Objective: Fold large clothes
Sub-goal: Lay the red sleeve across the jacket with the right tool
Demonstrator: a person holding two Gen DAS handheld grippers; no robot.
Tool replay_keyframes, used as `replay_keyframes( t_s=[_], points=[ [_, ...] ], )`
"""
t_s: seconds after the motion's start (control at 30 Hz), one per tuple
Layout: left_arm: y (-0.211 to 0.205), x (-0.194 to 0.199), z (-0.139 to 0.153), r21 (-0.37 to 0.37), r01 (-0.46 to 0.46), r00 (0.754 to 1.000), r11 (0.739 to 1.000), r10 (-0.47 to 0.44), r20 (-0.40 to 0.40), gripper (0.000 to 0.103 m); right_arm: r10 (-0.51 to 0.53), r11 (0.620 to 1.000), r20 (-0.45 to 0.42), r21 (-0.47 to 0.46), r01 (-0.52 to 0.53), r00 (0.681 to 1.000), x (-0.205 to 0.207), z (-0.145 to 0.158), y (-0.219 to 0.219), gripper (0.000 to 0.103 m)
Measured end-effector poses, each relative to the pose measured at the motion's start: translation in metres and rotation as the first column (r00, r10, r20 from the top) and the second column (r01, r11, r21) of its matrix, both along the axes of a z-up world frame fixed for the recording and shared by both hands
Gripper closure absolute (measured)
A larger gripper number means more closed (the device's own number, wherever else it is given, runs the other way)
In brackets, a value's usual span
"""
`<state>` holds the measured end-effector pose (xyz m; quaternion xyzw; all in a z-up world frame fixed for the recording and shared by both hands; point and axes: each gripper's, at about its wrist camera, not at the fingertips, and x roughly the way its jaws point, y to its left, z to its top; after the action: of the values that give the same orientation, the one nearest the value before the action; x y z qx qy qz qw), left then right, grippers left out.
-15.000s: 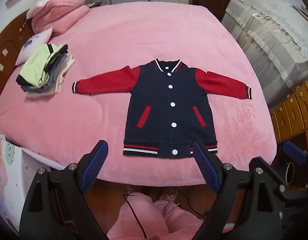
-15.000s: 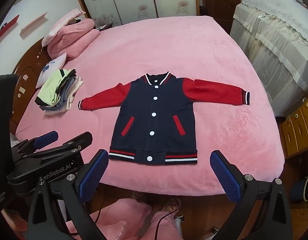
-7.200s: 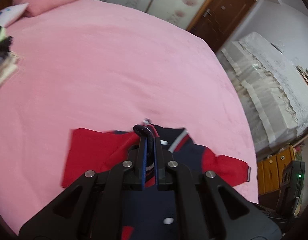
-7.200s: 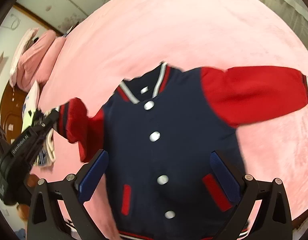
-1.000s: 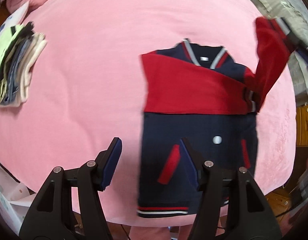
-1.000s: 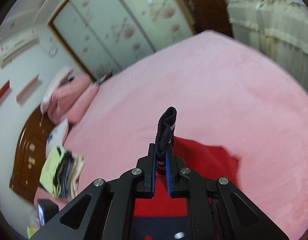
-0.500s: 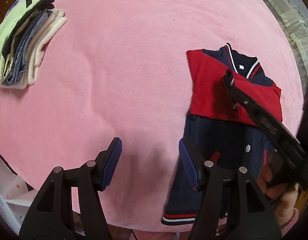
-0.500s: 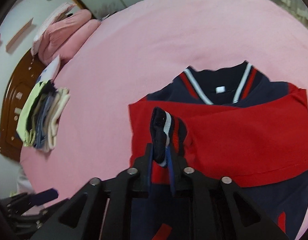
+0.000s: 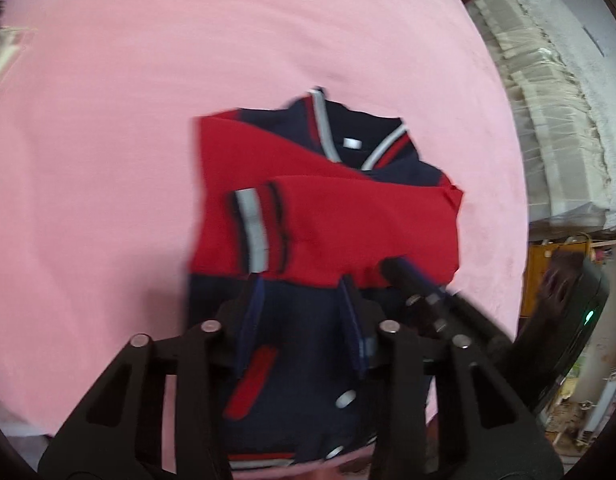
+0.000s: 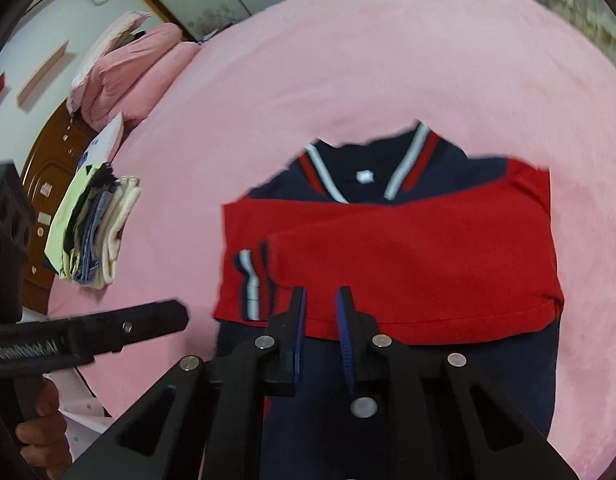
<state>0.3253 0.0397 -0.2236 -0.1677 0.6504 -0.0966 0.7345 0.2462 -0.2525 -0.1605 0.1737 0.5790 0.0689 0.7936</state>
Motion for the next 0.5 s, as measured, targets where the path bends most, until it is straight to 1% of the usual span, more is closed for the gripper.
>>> replay_keyframes(
  t_s=[0.07, 0.1, 0.13, 0.17, 0.2, 0.23, 0.27, 0.3, 0.33, 0.37, 0.4, 0.43, 0.5],
  points=[
    [-0.015, 0.008, -0.016, 0.02, -0.014, 0.999, 1.0, 0.014, -0.031, 0.083, -0.031, 0.998, -0.035, 0.048, 0.032, 0.999, 0.004, -0.023, -0.017, 0.089],
    [-0.021, 0.012, -0.023, 0.036, -0.022, 0.999, 0.999, 0.024, -0.04, 0.084, -0.042, 0.996, -0.046, 0.071, 0.045, 0.998, 0.006, -0.033, -0.023, 0.089],
    [-0.027, 0.016, -0.031, 0.052, -0.029, 0.998, 0.998, 0.032, -0.048, 0.086, -0.053, 0.991, -0.063, 0.118, 0.06, 0.997, 0.012, -0.046, -0.029, 0.089],
    [-0.031, 0.02, -0.038, 0.075, -0.039, 0.997, 0.996, 0.044, -0.06, 0.089, -0.071, 0.982, -0.079, 0.168, 0.084, 0.994, 0.013, -0.05, -0.038, 0.089],
    [-0.033, 0.022, -0.044, 0.098, -0.052, 0.996, 0.994, 0.059, -0.07, 0.09, -0.094, 0.974, -0.098, 0.198, 0.112, 0.991, 0.015, -0.052, -0.045, 0.089],
    [-0.033, 0.024, -0.048, 0.116, -0.065, 0.994, 0.991, 0.074, -0.078, 0.09, -0.1, 0.972, -0.109, 0.2, 0.121, 0.989, 0.017, -0.054, -0.048, 0.089],
    [-0.033, 0.026, -0.055, 0.145, -0.079, 0.991, 0.986, 0.094, -0.094, 0.09, -0.096, 0.975, -0.123, 0.187, 0.118, 0.988, 0.023, -0.061, -0.051, 0.089],
    [-0.033, 0.027, -0.059, 0.158, -0.087, 0.989, 0.984, 0.104, -0.106, 0.09, -0.089, 0.978, -0.126, 0.177, 0.11, 0.988, 0.027, -0.069, -0.052, 0.089],
    [-0.032, 0.028, -0.063, 0.164, -0.098, 0.986, 0.982, 0.118, -0.118, 0.09, -0.073, 0.982, -0.128, 0.162, 0.094, 0.989, 0.03, -0.073, -0.054, 0.089],
    [-0.031, 0.03, -0.066, 0.164, -0.107, 0.984, 0.981, 0.127, -0.123, 0.094, -0.049, 0.986, -0.138, 0.152, 0.07, 0.989, 0.034, -0.082, -0.057, 0.089],
    [-0.032, 0.031, -0.068, 0.166, -0.105, 0.984, 0.98, 0.127, -0.125, 0.096, -0.031, 0.988, -0.145, 0.145, 0.052, 0.989, 0.035, -0.084, -0.06, 0.089],
    [-0.032, 0.031, -0.069, 0.165, -0.104, 0.984, 0.981, 0.125, -0.124, 0.096, -0.019, 0.989, -0.15, 0.14, 0.04, 0.989, 0.037, -0.09, -0.066, 0.09],
    [-0.034, 0.032, -0.07, 0.165, -0.11, 0.984, 0.98, 0.13, -0.122, 0.096, -0.002, 0.992, -0.14, 0.127, 0.02, 0.99, 0.04, -0.094, -0.082, 0.096]
  ],
)
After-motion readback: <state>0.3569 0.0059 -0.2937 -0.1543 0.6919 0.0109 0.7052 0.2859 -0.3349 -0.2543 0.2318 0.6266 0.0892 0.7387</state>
